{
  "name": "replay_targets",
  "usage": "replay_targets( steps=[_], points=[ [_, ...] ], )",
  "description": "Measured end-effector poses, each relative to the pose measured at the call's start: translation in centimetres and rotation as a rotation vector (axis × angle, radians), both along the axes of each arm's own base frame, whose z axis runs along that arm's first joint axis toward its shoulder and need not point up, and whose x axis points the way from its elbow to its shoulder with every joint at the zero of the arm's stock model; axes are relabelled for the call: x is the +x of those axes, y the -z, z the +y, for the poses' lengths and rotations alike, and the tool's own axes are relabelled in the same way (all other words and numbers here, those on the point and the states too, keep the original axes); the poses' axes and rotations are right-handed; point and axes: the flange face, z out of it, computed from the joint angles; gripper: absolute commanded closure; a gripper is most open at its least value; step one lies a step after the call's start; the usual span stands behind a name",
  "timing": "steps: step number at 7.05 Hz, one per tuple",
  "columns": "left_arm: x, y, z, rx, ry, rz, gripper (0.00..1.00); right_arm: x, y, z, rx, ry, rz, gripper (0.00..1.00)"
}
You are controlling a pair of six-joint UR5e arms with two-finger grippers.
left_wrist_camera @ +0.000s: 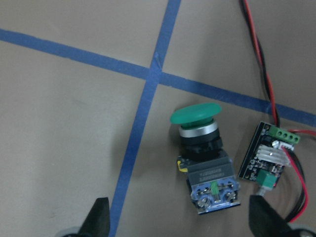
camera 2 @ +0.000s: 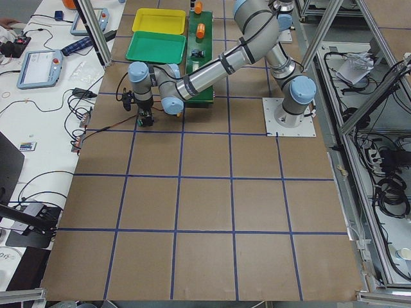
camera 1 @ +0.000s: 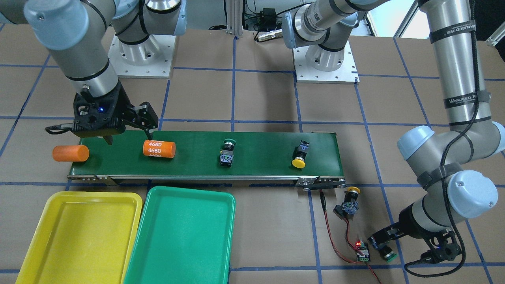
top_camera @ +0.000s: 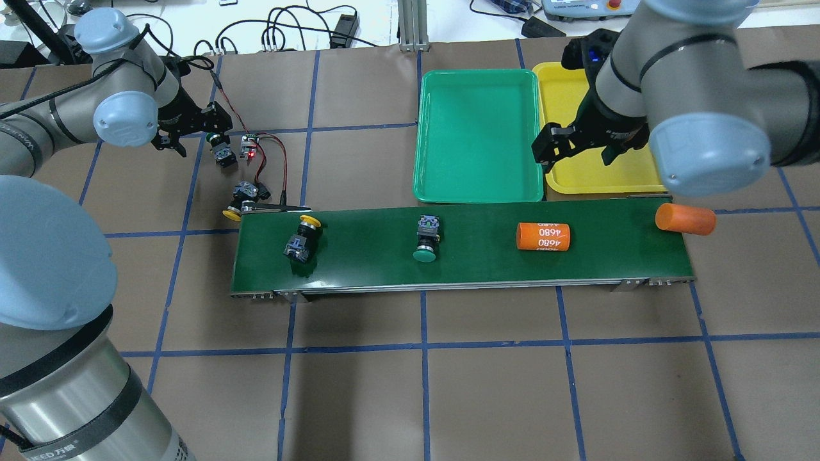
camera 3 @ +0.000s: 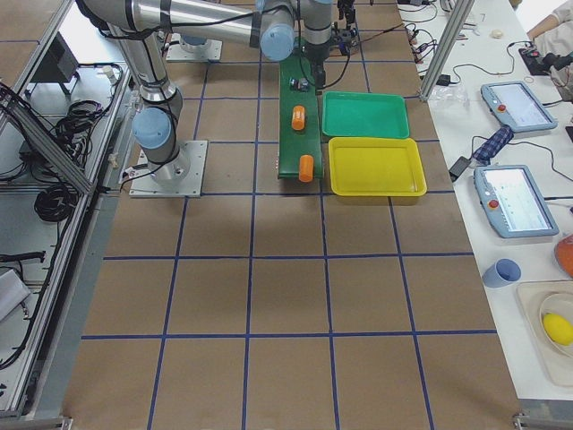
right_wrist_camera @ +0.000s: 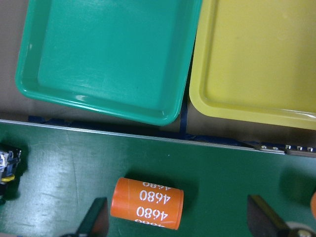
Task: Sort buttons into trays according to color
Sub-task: 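Grasp the green button with the left gripper while the right gripper lowers to the belt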
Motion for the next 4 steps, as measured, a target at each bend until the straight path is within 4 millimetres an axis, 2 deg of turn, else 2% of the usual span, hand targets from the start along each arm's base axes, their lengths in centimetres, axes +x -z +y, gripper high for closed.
replay_targets(
  steps=[1,3,4],
  points=[
    [-0.1,0.6,-0.3,0.001,0.000,0.008,0.00,0.0,2.2,0.3,-0.017,0.000,0.000,0.00],
    [-0.1,2.3,-0.9,0.010,-0.001,0.017,0.00,0.0,3.9,0.5,-0.019,0.004,0.005,0.00],
    [-0.1,3.1,-1.1,0.019,-0.002,0.020,0.30,0.0,4.0,0.6,-0.010,0.005,0.006,0.00]
  ],
)
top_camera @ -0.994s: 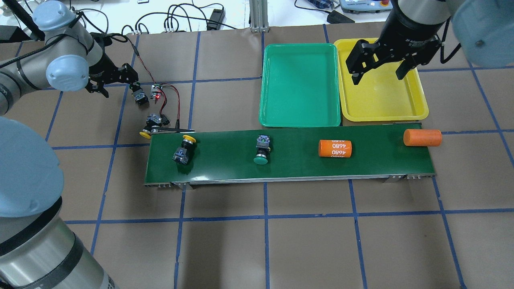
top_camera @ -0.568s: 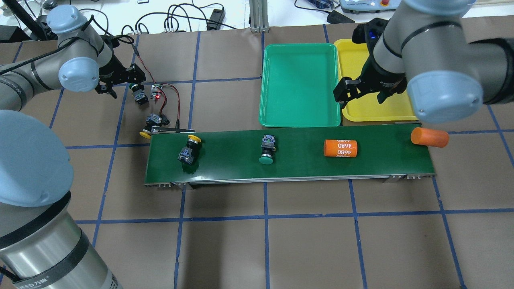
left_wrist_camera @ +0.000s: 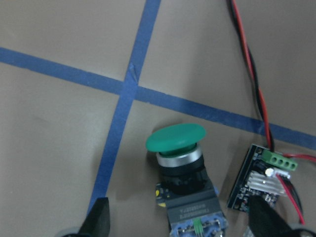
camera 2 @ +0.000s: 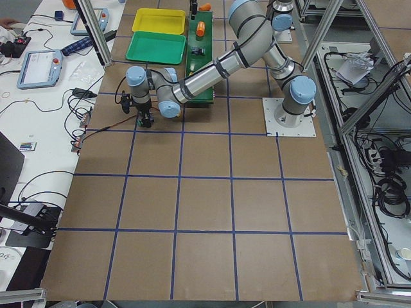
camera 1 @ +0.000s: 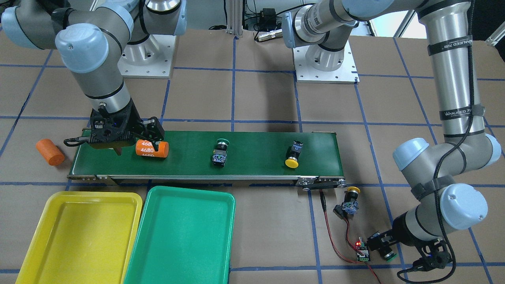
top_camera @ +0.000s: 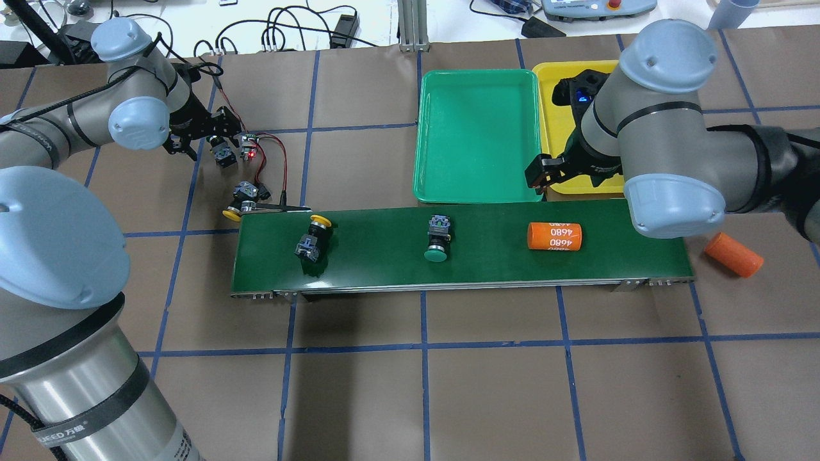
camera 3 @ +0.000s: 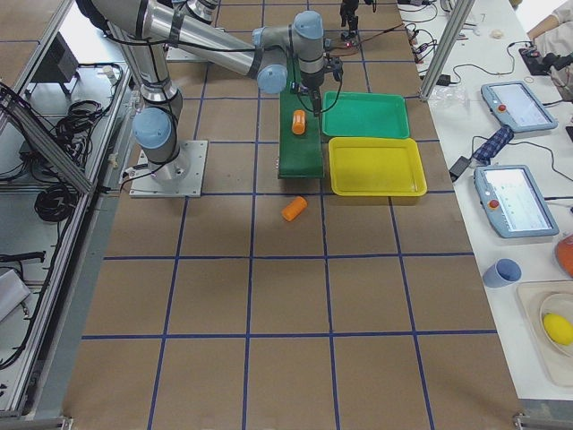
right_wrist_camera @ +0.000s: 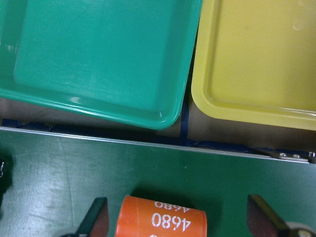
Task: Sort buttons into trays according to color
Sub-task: 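Grasp the green button with the left gripper while the right gripper lowers to the belt, then carry the green button onto the belt with the left gripper while the right gripper waits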
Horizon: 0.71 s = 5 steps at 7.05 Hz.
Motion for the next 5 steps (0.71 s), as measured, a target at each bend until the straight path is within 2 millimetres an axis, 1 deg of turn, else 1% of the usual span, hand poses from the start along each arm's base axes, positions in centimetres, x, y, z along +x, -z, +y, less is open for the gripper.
replay_targets(
  steps=[1,2,3,4,5],
  points=[
    [0.0,0.6,-0.1,0.008,-0.005,0.003,0.99,0.0,0.3,0.2,0.031,-0.001,-0.001,0.00],
    [0.0,0.9,-0.2,0.009,-0.015,0.005,1.00,0.0,0.7,0.4,0.070,-0.003,-0.002,0.00],
    [0.0,0.7,-0.5,0.003,-0.023,0.003,1.00,0.0,0.9,0.4,0.092,-0.004,-0.003,0.00],
    [0.1,0.3,-0.7,-0.002,-0.024,-0.001,1.00,0.0,1.7,0.1,0.114,-0.001,-0.003,0.00],
    [-0.1,-0.3,-0.7,-0.008,-0.015,-0.005,1.00,0.0,3.2,-0.4,0.146,0.002,-0.002,0.00]
  ],
)
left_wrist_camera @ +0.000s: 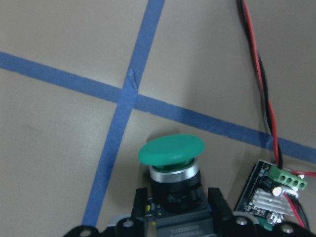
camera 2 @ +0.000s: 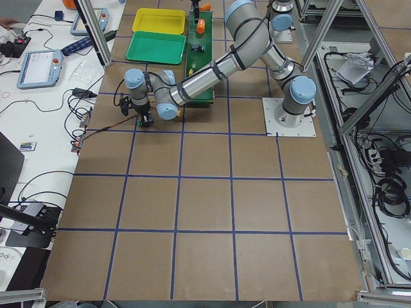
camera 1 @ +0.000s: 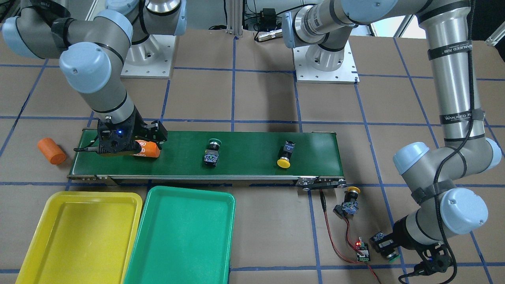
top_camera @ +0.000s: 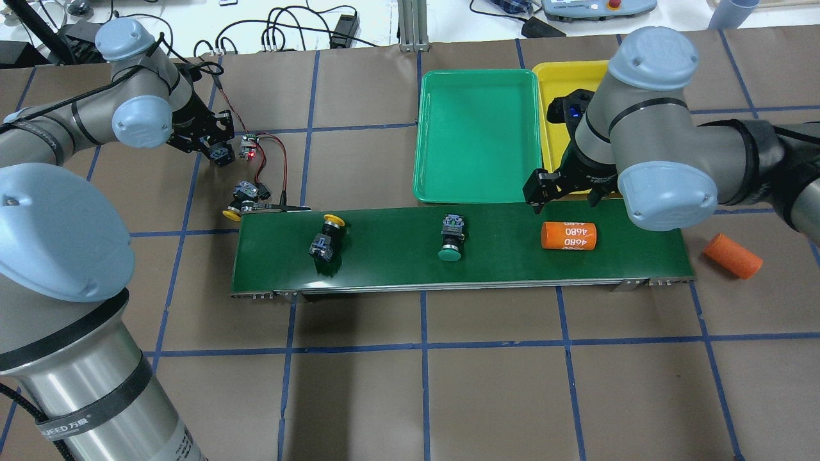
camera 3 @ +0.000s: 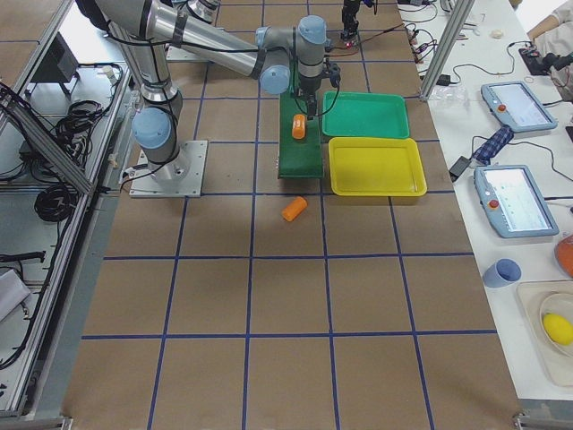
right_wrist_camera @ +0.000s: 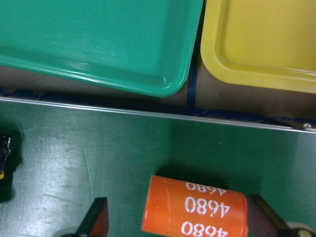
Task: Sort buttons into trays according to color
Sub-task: 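Carry the green button onto the belt with the left gripper while the right gripper waits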
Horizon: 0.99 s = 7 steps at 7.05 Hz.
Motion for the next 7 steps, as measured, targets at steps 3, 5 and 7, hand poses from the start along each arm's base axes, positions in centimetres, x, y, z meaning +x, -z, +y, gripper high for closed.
replay_targets(
  steps=[3,5,7],
  points=[
    [-1.2,-5.6,1.7,0.007,0.081,-0.004,1.00,0.2,2.6,-0.8,0.044,0.001,-0.004,0.00],
    [-2.9,-10.5,5.9,0.070,0.165,0.017,1.00,0.3,2.4,-0.9,0.035,0.008,0.000,0.00],
    [-7.8,-12.6,11.5,0.103,0.280,0.025,1.00,0.4,1.4,-1.7,-0.005,0.011,0.000,0.00]
  ],
)
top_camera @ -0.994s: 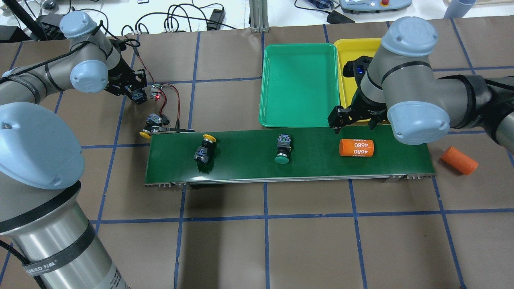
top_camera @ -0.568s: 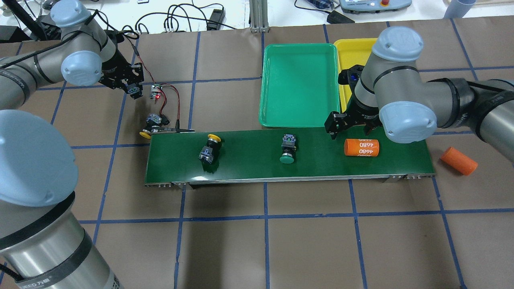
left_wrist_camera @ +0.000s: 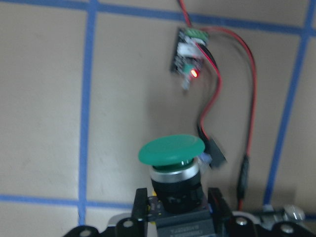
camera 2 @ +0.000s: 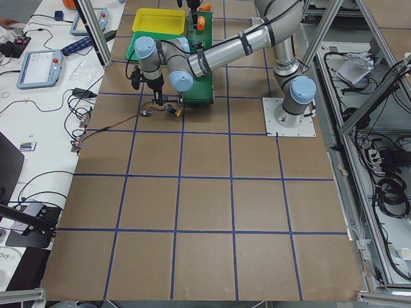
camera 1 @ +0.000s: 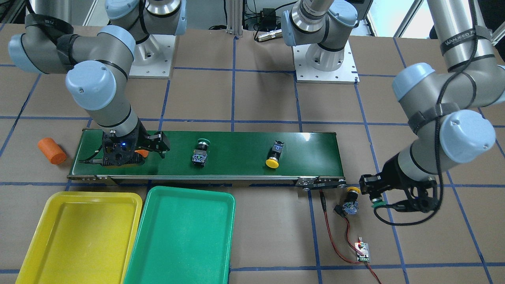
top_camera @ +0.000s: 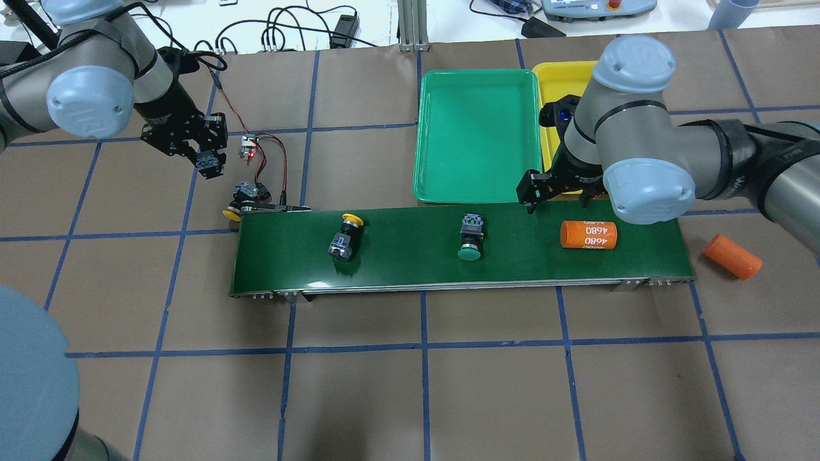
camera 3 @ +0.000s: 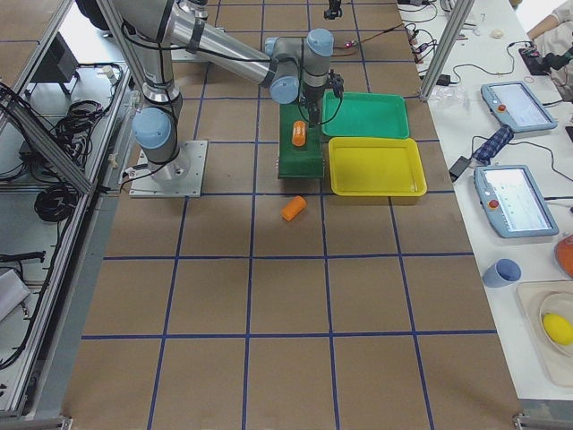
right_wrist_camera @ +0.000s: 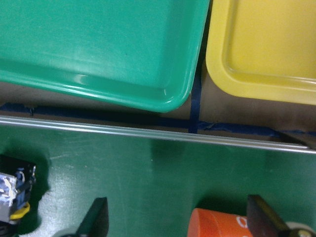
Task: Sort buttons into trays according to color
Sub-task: 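Carry the green button onto the belt with the left gripper while the right gripper waits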
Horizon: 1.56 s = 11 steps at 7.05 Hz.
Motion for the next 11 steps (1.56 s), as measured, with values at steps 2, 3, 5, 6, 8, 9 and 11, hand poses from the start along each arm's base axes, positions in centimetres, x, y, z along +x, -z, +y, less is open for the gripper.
replay_targets(
  steps=[2,3,5,6,8,9,11],
  points=[
    [-5.1,-0.1,4.7,0.023,0.157,0.008,1.00,0.0,-0.3,-0.3,-0.009,-0.006,0.000,0.00],
    [-6.2,0.4,6.5,0.034,0.241,0.015,1.00,0.0,-0.2,-0.3,-0.009,-0.008,0.001,0.00],
    [-6.8,1.4,9.0,0.051,0.371,0.030,1.00,0.0,0.1,-0.2,-0.001,-0.003,0.003,0.00],
    [-6.8,2.4,10.0,0.064,0.385,0.035,1.00,0.0,0.5,-0.1,0.007,-0.006,0.004,0.00],
    [-6.4,4.4,10.8,0.062,0.383,0.037,0.96,-0.3,2.3,-0.5,0.039,-0.025,0.022,0.00],
    [-6.4,4.9,11.0,0.065,0.382,0.038,0.15,-0.4,2.8,-0.6,0.046,-0.040,0.035,0.00],
    [-6.3,5.1,11.1,0.068,0.381,0.036,0.00,-0.7,2.9,-0.7,0.045,-0.046,0.037,0.00]
  ],
)
